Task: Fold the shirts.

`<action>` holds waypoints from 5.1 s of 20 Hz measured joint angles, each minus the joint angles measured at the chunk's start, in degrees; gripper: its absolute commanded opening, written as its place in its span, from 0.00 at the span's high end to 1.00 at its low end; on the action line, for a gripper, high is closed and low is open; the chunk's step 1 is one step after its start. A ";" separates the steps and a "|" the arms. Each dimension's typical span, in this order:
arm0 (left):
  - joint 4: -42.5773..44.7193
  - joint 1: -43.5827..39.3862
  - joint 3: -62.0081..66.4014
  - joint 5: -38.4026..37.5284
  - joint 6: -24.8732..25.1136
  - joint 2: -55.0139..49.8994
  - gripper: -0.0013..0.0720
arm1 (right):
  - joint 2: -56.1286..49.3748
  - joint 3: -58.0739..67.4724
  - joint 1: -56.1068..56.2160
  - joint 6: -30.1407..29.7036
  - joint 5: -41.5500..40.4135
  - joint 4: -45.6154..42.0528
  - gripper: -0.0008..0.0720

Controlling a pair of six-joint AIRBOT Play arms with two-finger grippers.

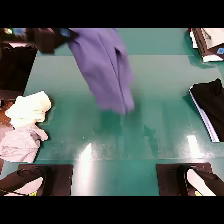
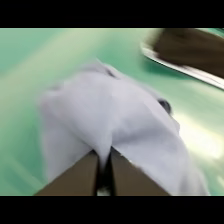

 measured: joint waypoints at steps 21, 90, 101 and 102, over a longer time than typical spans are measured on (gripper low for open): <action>10.86 8.72 -37.05 -7.91 -11.39 -5.46 0.14 | 0.00 1.46 0.00 -1.38 6.73 -0.20 0.97; 9.64 8.13 19.41 3.06 -17.88 16.79 0.95 | 5.38 29.51 1.97 -6.64 -18.49 -10.64 0.97; 16.39 8.13 -3.65 0.70 -17.51 13.53 0.95 | -8.44 25.16 1.77 -5.51 -7.39 -8.61 0.97; 17.16 8.13 -8.09 1.53 -17.51 11.98 0.95 | -10.51 22.73 1.92 -5.16 -5.84 -8.52 0.97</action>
